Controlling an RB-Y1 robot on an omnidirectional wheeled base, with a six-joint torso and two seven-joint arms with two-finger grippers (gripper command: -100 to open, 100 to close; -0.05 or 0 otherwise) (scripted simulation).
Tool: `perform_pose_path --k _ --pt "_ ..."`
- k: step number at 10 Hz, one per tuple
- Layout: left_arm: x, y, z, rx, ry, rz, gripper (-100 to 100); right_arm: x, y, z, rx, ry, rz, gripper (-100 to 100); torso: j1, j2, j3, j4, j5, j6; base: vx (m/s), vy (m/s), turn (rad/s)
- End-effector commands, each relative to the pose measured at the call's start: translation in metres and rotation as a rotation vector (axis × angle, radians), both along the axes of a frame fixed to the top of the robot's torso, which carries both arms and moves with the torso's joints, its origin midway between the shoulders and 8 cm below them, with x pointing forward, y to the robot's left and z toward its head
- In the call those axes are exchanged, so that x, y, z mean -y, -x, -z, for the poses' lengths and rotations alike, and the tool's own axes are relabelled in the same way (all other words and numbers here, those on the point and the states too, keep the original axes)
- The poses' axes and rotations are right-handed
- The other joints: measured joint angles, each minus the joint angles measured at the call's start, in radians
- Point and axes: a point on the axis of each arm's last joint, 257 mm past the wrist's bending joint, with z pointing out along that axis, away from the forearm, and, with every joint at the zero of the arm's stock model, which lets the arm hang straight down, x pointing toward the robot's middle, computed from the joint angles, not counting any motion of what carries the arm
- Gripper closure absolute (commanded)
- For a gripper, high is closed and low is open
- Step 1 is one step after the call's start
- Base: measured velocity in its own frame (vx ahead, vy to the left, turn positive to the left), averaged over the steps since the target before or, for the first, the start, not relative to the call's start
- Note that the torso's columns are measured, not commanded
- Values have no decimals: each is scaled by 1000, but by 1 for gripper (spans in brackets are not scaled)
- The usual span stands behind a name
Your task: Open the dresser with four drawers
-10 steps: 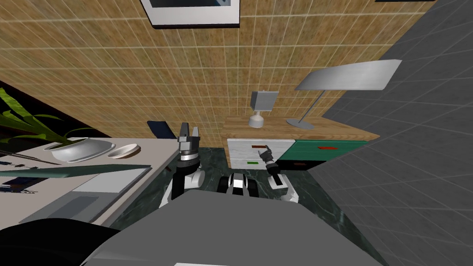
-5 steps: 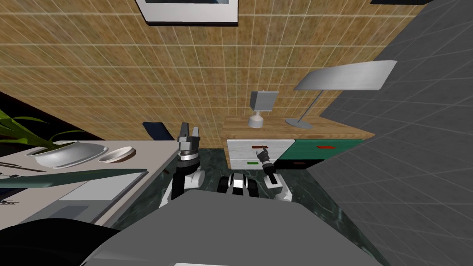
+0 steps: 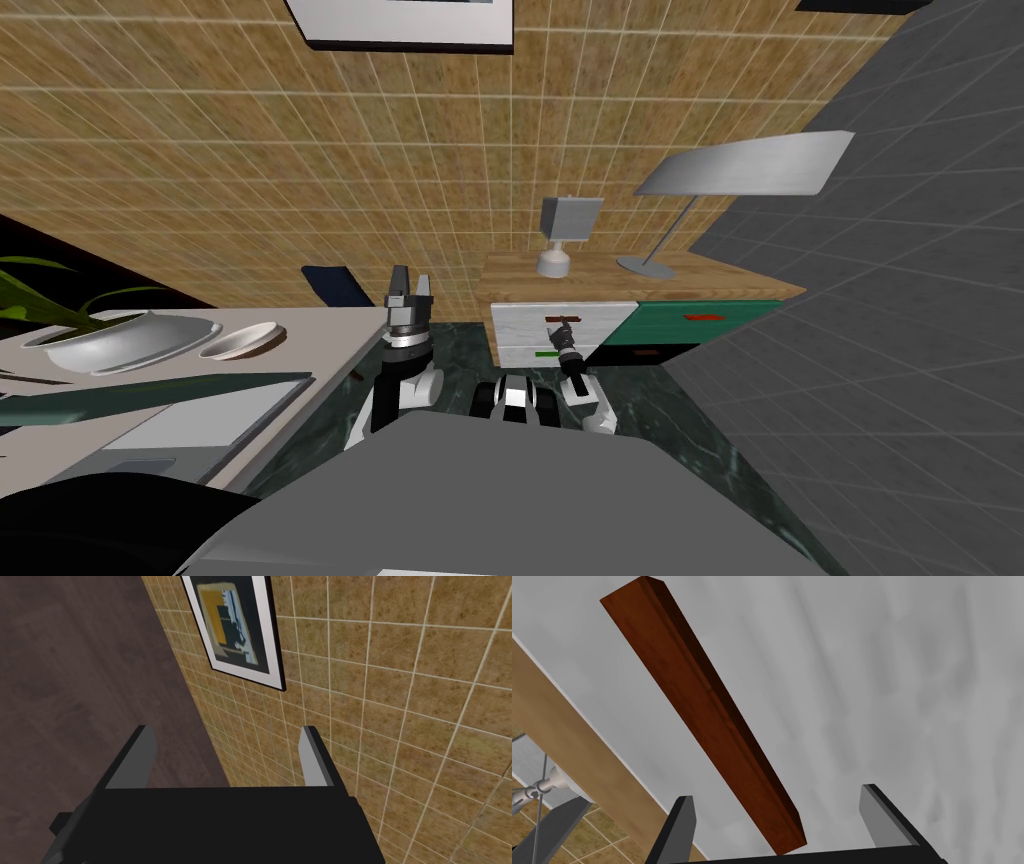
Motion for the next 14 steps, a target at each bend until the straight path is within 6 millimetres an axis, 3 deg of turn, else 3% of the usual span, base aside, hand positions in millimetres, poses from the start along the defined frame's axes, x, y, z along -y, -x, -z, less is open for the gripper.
perform_pose_path --k 1,7,8,14 --pt "0 0 0 0 0 0 0 0 0 0 0 0 0 100 0 0 0 0 0 0 0 0 0" --pt "0 0 0 0 0 0 0 -4 -1 -5 0 1 -4 100 1 0 0 0 0 0 -165 -20 -7" --pt "0 0 0 0 0 0 0 8 1 -2 -2 43 -11 -100 2 -7 -4 -2 0 0 -20 4 -5" --pt "0 0 0 0 0 0 0 52 9 2 4 201 -36 -100 1 1 1 0 0 0 32 18 -16"
